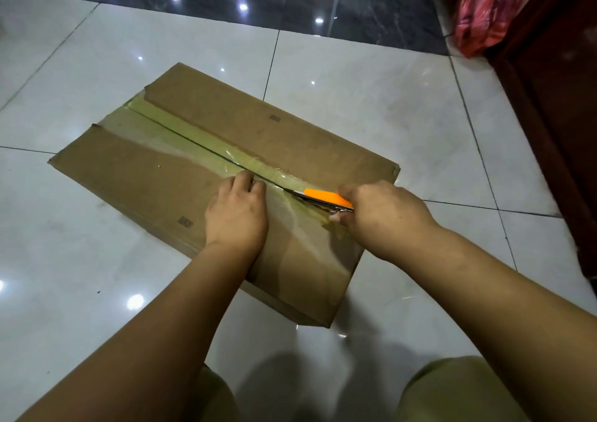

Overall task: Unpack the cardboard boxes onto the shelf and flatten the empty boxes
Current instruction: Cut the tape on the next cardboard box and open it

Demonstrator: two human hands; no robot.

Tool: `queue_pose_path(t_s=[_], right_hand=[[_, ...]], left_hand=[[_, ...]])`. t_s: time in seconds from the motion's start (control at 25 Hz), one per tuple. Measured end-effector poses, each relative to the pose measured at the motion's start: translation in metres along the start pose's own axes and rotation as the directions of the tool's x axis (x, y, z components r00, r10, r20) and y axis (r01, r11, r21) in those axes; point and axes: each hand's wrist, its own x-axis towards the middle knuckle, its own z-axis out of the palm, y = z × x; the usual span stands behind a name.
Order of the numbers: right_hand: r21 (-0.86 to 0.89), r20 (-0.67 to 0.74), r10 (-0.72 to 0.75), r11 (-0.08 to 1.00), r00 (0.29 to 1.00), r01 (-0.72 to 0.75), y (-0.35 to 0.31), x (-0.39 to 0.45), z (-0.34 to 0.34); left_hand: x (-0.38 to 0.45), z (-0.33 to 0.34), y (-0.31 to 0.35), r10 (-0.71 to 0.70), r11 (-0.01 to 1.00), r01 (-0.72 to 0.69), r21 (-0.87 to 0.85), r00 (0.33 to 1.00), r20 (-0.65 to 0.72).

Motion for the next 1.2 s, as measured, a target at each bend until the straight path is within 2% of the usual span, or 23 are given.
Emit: queue_pose_path(t_s=[0.24, 0.56, 0.96, 1.08, 1.2], right_hand=[[0.035, -0.033, 0.003, 0.999, 0.999, -0.002, 0.019, -0.018, 0.009], [0.033, -0.073, 0.018, 0.999, 0.997, -0.015, 0.051, -0.042, 0.017], [0.131, -0.08, 0.084, 0.989, 0.993, -0.073, 0.077, -0.076, 0.031], [0.192, -0.11, 0.125, 0.976, 0.986, -0.102, 0.078, -0.084, 0.036], [0.341, -0.113, 0.176, 0.931, 0.978, -0.128, 0.077, -0.089, 0.04]], left_hand=[[-0.007, 0.01, 0.02, 0.175, 0.984, -0.176, -0.002, 0.98, -0.093], [-0.02, 0.018, 0.042, 0.272, 0.961, -0.277, -0.016, 0.952, -0.14], [-0.026, 0.026, 0.059, 0.419, 0.904, -0.427, -0.007, 0.89, -0.178], [-0.022, 0.028, 0.052, 0.448, 0.886, -0.462, -0.034, 0.873, -0.194], [-0.018, 0.027, 0.051, 0.458, 0.882, -0.47, -0.038, 0.873, -0.171]])
